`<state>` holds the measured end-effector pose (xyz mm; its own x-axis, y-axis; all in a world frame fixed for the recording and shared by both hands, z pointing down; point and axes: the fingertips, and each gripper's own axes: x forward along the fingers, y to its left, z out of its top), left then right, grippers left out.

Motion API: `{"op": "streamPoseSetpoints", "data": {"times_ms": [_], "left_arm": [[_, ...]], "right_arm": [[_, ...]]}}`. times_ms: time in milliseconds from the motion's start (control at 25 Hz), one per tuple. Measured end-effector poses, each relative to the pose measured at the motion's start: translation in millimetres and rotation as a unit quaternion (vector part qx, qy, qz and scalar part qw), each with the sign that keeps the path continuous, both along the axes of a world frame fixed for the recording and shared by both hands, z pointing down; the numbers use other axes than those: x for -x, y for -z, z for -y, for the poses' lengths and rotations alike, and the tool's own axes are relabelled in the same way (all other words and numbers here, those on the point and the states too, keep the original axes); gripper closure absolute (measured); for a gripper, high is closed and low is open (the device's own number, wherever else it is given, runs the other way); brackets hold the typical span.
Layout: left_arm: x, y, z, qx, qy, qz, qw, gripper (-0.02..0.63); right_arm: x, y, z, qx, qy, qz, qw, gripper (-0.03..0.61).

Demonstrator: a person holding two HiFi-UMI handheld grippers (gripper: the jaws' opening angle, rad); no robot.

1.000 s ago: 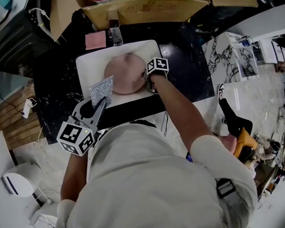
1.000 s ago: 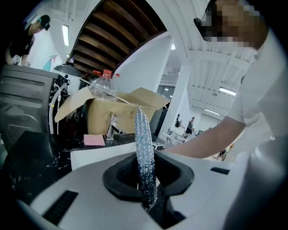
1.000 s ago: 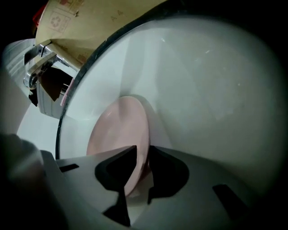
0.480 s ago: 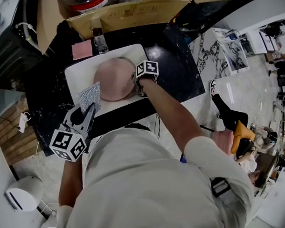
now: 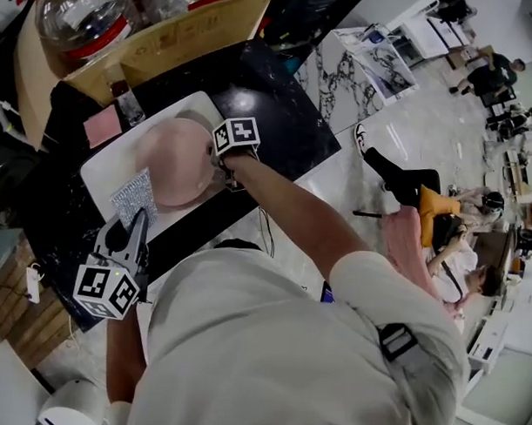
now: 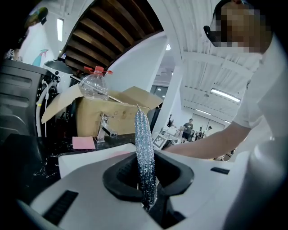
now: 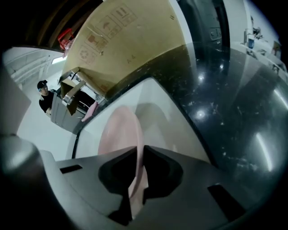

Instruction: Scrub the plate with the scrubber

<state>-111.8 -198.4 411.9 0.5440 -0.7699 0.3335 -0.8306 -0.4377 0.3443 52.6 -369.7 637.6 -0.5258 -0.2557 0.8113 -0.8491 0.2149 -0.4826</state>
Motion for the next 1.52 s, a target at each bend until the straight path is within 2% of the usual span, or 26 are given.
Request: {"op": "streamPoseSetpoints", "data": {"times_ms": [320,600,1320,1520], "left_arm": [[-23.8,7.1,7.2,-0.005,-0.027,-0.003,0.9996,0.545],[-37.6,-1.4,21.1,0.007,-0.042,0.001,0.9991,0.545],[-99.0,-59.2,69.8,0.101,-0.087,0.017,0.9910,0.545],[-105.3,-65.7,80.1,0.132,-0.086,-0.005,0.9875,0.546]], "right_arm": [[-9.1,48.8,-19.6,-0.030,0.010,0.036,0.999,0.556],[-23.1,80.5,-34.0,-0.055,0.017,0.045,0.997,0.556],[-6.2,115.9,-68.9,-0.078,0.031,0.109,0.990,0.557],[-7.0,121.0,-72.1,-0.090,0.038,0.114,0.989,0.555]]}}
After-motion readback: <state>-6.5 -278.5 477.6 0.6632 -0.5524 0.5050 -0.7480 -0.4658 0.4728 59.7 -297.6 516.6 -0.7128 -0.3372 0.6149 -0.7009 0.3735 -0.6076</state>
